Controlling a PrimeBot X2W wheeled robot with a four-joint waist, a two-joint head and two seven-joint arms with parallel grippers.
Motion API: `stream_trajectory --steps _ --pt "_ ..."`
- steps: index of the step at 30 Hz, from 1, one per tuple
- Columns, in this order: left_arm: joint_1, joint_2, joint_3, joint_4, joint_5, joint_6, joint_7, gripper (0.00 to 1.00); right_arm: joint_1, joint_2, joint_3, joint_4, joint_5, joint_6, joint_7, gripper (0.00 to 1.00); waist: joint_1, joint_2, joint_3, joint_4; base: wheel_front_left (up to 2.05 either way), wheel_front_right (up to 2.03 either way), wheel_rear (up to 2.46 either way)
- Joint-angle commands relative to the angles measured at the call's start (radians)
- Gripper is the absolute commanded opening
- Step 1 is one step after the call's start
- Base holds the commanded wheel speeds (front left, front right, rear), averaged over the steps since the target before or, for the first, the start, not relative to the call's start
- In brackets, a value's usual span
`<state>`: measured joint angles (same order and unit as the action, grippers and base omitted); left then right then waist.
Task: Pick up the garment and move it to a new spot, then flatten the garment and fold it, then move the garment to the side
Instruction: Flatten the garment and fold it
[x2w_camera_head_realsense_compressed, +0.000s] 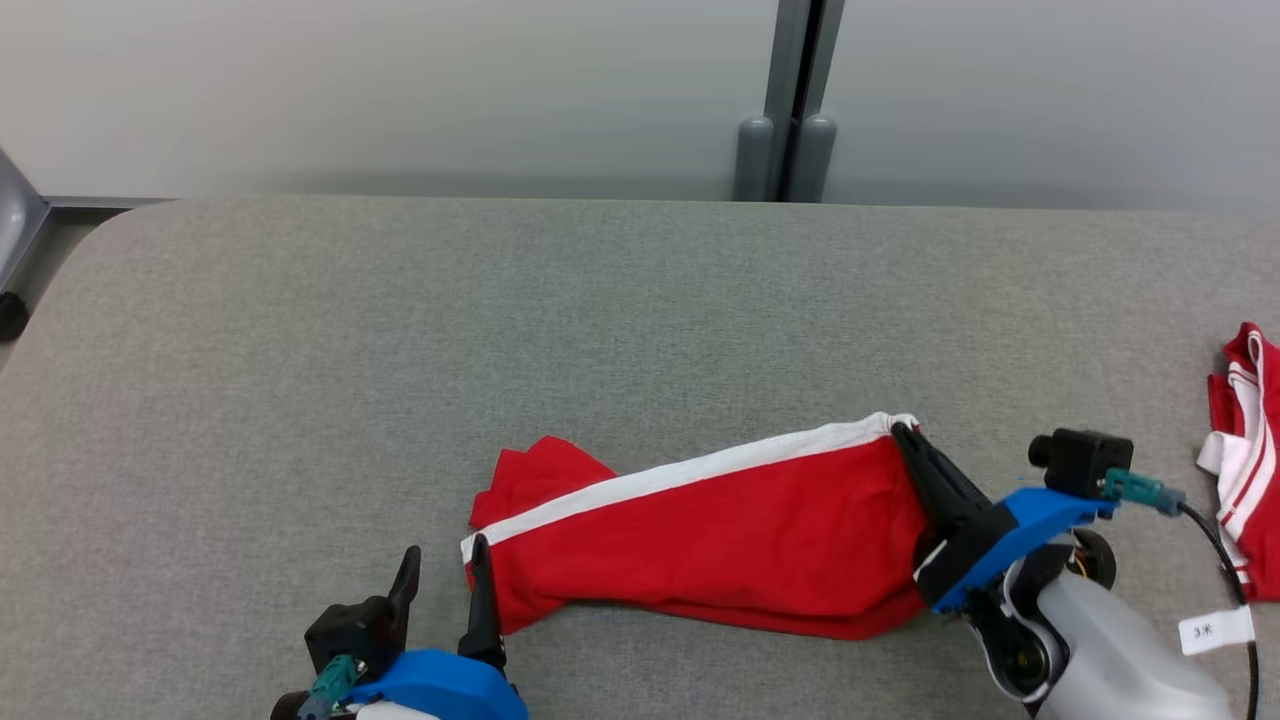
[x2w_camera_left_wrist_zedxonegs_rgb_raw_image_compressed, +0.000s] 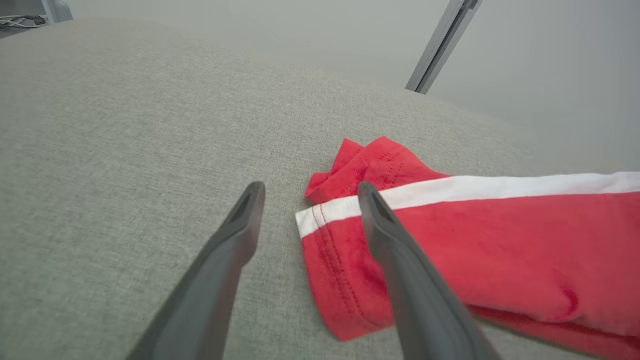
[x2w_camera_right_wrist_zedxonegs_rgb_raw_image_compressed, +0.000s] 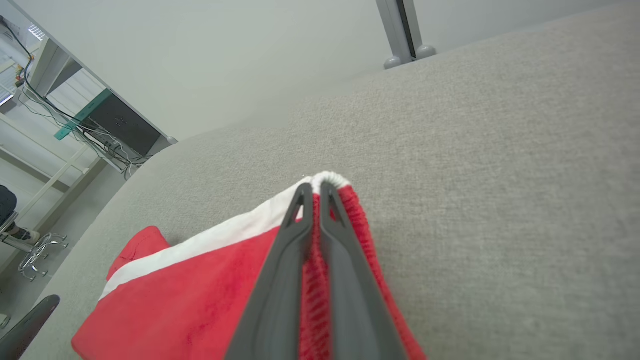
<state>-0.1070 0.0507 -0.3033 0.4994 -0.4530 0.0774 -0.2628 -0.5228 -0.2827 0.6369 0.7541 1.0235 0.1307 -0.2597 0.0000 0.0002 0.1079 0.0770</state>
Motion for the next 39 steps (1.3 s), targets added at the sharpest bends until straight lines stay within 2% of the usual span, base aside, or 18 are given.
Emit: stream_trajectory --steps 1,11,20,30,31,33,35,37,39 --pt "-0.001 -0.001 0.0 -0.002 -0.008 -0.011 -0.003 1.0 0.022 -0.013 -0.011 -0.018 -0.02 0.0 -0.006 0.0 0.0 -0.0002 -0.002 -0.005 0.0 0.0 0.0" --pt "-0.027 -0.001 0.032 0.06 -0.209 -0.099 -0.003 1.0 0.135 0.001 -0.078 -0.11 -0.128 0.0 -0.006 0.0 0.0 -0.0002 0.01 -0.044 0.0 0.0 0.0" --pt "-0.132 -0.001 0.033 0.239 -0.331 -0.186 -0.002 1.0 0.124 0.014 -0.089 -0.133 -0.158 0.0 -0.006 0.0 0.0 -0.0002 0.038 -0.067 0.0 0.0 0.0" --pt "-0.168 -0.004 -0.013 0.319 -0.386 -0.211 0.001 1.0 0.122 0.021 -0.104 -0.135 -0.178 0.0 -0.006 0.0 0.0 -0.0002 0.048 -0.076 0.0 0.0 0.0" --pt "-0.168 -0.005 -0.021 0.324 -0.388 -0.211 0.002 0.92 0.122 0.022 -0.106 -0.134 -0.178 0.0 -0.006 0.0 0.0 -0.0002 0.048 -0.076 0.0 0.0 0.0" --pt "-0.17 -0.006 -0.033 0.326 -0.394 -0.212 0.004 0.47 0.121 0.022 -0.109 -0.132 -0.182 0.0 -0.006 0.0 0.0 -0.0002 0.048 -0.075 0.0 0.0 0.0" --pt "-0.173 -0.005 -0.04 0.333 -0.391 -0.212 0.004 0.17 0.12 0.024 -0.111 -0.131 -0.184 0.0 -0.006 0.0 0.0 -0.0002 0.047 -0.074 0.0 0.0 0.0" --pt "-0.174 -0.005 -0.046 0.332 -0.39 -0.212 0.003 0.0 0.118 0.025 -0.113 -0.13 -0.186 0.0 -0.006 0.0 0.0 -0.0002 0.047 -0.072 0.0 0.0 0.0" --pt "-0.177 -0.005 -0.041 0.331 -0.378 -0.212 0.003 0.0 0.118 0.025 -0.116 -0.129 -0.188 0.0 -0.006 0.0 0.0 -0.0002 0.046 -0.071 0.0 0.0 0.0"
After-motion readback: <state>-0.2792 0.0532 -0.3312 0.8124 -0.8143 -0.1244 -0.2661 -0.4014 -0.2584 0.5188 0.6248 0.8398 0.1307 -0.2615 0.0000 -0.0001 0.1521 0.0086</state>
